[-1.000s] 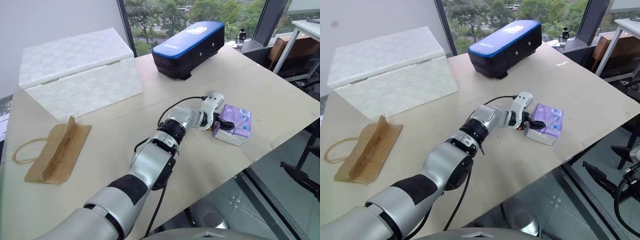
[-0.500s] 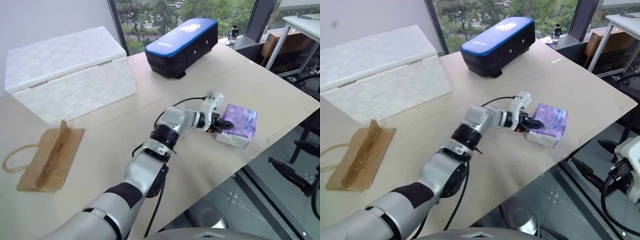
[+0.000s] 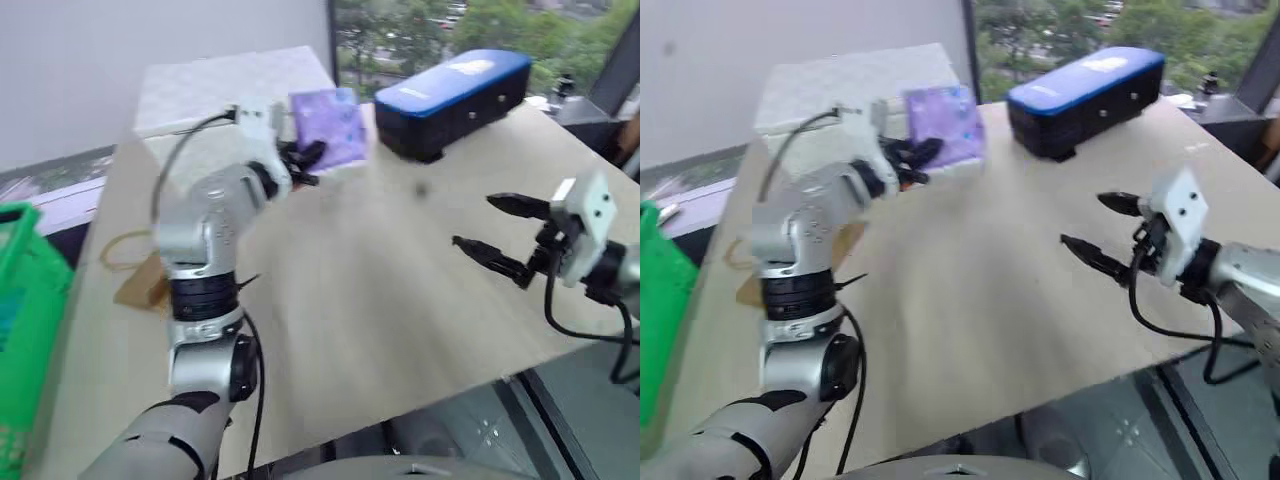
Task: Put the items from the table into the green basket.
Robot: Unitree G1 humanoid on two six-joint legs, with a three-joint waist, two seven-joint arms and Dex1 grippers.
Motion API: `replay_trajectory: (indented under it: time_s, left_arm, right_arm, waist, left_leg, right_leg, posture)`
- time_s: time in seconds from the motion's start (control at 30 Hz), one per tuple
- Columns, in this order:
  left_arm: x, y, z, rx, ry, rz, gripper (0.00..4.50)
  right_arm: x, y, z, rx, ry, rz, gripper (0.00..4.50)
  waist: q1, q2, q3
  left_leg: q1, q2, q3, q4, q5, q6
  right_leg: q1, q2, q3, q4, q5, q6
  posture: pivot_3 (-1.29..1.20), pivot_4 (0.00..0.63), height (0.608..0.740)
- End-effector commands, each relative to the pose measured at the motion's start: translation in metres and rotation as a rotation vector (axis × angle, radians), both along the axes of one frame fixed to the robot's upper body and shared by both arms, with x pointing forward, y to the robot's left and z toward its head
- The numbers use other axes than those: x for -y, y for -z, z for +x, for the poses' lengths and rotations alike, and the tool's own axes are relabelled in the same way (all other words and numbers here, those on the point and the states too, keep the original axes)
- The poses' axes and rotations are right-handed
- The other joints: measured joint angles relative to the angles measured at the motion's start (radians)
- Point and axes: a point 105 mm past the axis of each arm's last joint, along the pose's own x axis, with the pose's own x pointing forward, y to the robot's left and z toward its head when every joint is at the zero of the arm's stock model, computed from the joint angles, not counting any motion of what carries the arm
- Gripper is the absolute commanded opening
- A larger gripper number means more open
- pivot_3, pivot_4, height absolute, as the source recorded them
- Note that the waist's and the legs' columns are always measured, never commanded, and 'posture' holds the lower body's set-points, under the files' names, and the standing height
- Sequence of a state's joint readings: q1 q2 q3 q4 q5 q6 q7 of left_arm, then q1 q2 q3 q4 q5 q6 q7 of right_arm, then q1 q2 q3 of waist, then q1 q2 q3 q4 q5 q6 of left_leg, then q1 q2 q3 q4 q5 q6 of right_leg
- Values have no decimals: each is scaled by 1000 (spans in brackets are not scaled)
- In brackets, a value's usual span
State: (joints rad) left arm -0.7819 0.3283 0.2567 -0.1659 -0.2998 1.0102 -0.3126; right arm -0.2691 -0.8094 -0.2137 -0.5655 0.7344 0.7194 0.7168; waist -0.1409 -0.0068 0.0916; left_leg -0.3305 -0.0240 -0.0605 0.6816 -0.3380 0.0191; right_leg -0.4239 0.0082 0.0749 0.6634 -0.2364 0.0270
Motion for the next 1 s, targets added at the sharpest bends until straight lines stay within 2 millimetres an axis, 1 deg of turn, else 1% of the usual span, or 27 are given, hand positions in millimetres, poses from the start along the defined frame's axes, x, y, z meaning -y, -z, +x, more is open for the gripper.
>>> replay_trajectory:
  time_s: [0.03,0.07,0.1,0.13,0.17,0.2,0.23,0.27,0.3,0.4,0.47,0.53,0.73,0.87,0.9,0.97,1.0]
  left_arm:
    - [-67,-35,-18,171,-318,84,1275]
    - [-83,-40,-25,200,-396,133,1275]
    - [-98,-44,-32,224,-472,176,1275]
    - [-114,-47,-40,237,-551,185,1275]
    - [-123,-49,-45,243,-599,184,1275]
    - [-139,-49,-54,237,-677,189,1275]
    - [-150,-49,-61,233,-736,191,1275]
    - [-161,-51,-69,235,-791,196,1275]
    - [-168,-52,-75,236,-833,198,1275]
    - [-186,-50,-89,204,-906,184,1275]
    - [-194,-47,-96,182,-925,192,1275]
    - [-207,-46,-106,161,-977,196,1275]
    - [-231,-38,-125,102,-1072,180,1275]
    - [-243,-18,-132,24,-1106,123,1275]
    - [-247,-12,-134,-2,-1117,90,1584]
    - [-248,-6,-133,-22,-1098,77,2255]
    - [-247,-5,-132,-23,-1088,78,2777]
  right_arm:
    - [-34,-19,-12,46,-270,55,4500]
    - [-40,-22,-15,49,-333,65,4500]
    - [-46,-24,-18,47,-396,71,4500]
    - [-51,-27,-19,55,-451,76,4500]
    - [-54,-28,-20,62,-484,78,4500]
    - [-57,-31,-20,73,-521,91,4500]
    - [-61,-35,-19,89,-550,103,4500]
    - [-64,-37,-18,103,-576,113,4500]
    - [-66,-39,-18,115,-596,119,4500]
    - [-73,-43,-18,143,-645,131,4500]
    - [-77,-43,-18,131,-668,139,4500]
    - [-79,-45,-20,142,-695,156,4500]
    - [-84,-51,-26,167,-746,179,4500]
    - [-85,-52,-26,170,-756,179,4500]
    - [-85,-51,-26,170,-757,176,4500]
    - [-84,-51,-26,168,-756,172,4500]
    - [-84,-50,-25,167,-754,170,4500]
  waist:
    - [58,0,-5]
    - [88,-1,-10]
    - [125,-3,-12]
    - [143,-5,-14]
    - [166,-7,-16]
    - [196,-10,-20]
    - [215,-14,-23]
    - [241,-17,-26]
    - [254,-19,-28]
    - [310,-23,-33]
    - [336,-24,-37]
    - [363,-24,-41]
    - [402,-23,-48]
    - [422,-22,-53]
    - [428,-22,-54]
    - [436,-22,-55]
    - [439,-22,-56]
  left_leg:
    - [-3,0,-2,0,0,0]
    - [-9,0,-3,0,0,-1]
    - [-18,0,-3,1,1,-2]
    - [-24,0,-5,2,1,-2]
    - [-25,0,-6,2,1,-2]
    - [-27,-1,-9,3,1,-2]
    - [-33,-3,-14,4,1,-2]
    - [-34,-5,-16,4,1,-2]
    - [-34,-7,-18,4,1,-2]
    - [-34,-9,-22,4,1,-2]
    - [-33,-9,-23,4,1,-2]
    - [-32,-9,-24,4,3,-4]
    - [-31,-6,-26,3,9,-14]
    - [-30,-4,-26,2,11,-18]
    - [-30,-1,-26,2,12,-19]
    - [-30,0,-26,2,13,-20]
    - [-30,0,-26,2,13,-21]
  right_leg:
    - [-3,0,-2,0,0,-1]
    - [-10,-1,-4,0,0,-1]
    - [-19,-1,-6,2,3,-5]
    - [-25,-3,-10,2,4,-7]
    - [-26,-5,-14,2,5,-9]
    - [-28,-9,-21,1,6,-10]
    - [-30,-11,-27,-1,6,-11]
    - [-30,-13,-31,-1,7,-12]
    - [-30,-17,-35,-1,7,-12]
    - [-26,-20,-42,-3,7,-12]
    - [-24,-20,-46,-3,7,-12]
    - [-24,-21,-49,-3,7,-13]
    - [-24,-18,-54,-2,10,-20]
    - [-24,-13,-57,-1,13,-25]
    - [-24,-11,-57,-1,14,-27]
    - [-24,-9,-59,-1,15,-29]
    - [-24,-9,-60,-1,15,-30]
  posture:
    - [149,0,740]
    - [183,0,740]
    - [210,0,740]
    - [210,0,740]
    - [247,0,740]
    - [268,0,740]
    - [268,0,740]
    - [284,0,740]
    - [297,0,740]
    - [319,0,740]
    - [333,0,740]
    - [343,0,740]
    - [369,0,740]
    - [374,0,740]
    - [373,0,740]
    - [370,0,740]
    - [369,0,740]
